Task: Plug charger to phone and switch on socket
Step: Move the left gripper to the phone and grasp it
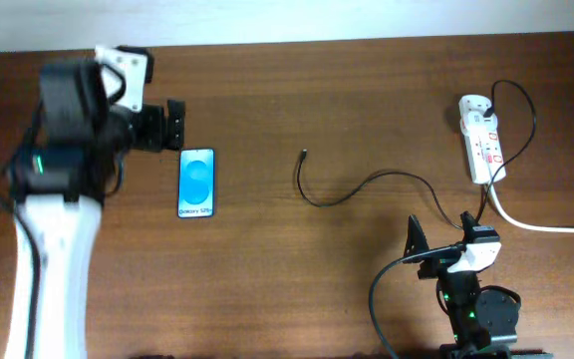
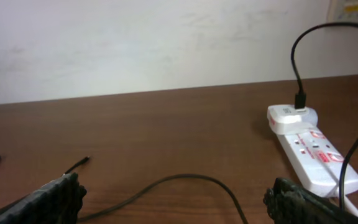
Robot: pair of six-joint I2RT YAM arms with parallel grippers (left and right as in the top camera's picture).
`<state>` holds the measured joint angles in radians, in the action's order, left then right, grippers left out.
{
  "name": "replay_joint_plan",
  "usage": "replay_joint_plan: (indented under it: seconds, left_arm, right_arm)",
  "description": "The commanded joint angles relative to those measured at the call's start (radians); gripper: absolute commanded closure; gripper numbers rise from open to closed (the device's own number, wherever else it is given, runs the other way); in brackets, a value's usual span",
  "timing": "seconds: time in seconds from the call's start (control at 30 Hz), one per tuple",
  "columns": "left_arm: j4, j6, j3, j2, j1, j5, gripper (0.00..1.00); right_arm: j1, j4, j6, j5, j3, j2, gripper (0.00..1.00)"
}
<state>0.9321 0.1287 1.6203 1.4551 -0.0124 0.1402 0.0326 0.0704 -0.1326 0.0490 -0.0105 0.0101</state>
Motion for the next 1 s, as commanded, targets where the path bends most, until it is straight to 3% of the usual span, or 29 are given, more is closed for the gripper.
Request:
replay_joint_plan:
  seconds: [0.0,0.07,0.23,0.33,0.4,0.5,0.57,0.8,0.97]
  left_arm:
    - [0.210,-0.010,0.298,0.260,0.000,0.041,0.01]
    - [0.308,-0.008,0.362,0.406,0.000,0.090,0.01]
    - [0.311,-0.009,0.361,0.616,0.000,0.078,0.01]
    - [0.348,-0.153,0.360,0.695,-0.013,-0.014,0.01]
    - [0.386,-0.180,0.357,0.755,-0.039,-0.073,0.05]
    - [0.390,-0.197,0.357,0.809,-0.072,-0.100,0.04]
    - [0.389,-0.215,0.357,0.843,-0.087,-0.194,0.04]
    - [0.378,-0.151,0.336,0.903,-0.084,-0.177,0.06]
    - [0.283,-0.136,0.218,0.903,-0.083,-0.178,0.05]
  right_arm:
    - [0.006,0.005,-0.007,0.002,0.005,-0.006,0.02]
    - [0.006,0.005,-0.007,0.002,0.005,-0.006,0.02]
    - [0.006,0.005,-0.007,0.002,0.005,-0.006,0.02]
    - [0.006,0.005,-0.007,0.002,0.005,-0.006,0.02]
    - [0.006,0.005,-0.007,0.002,0.005,-0.006,0.02]
    - [0.006,0.005,-0.007,0.002,0.005,-0.006,0.02]
    - [0.006,0.005,-0.007,0.002,0.005,-0.006,0.02]
    - [0.006,0.005,-0.007,0.002,0.005,-0.006,0.01]
    - [0.006,0.005,-0.007,0.002,0.005,-0.006,0.02]
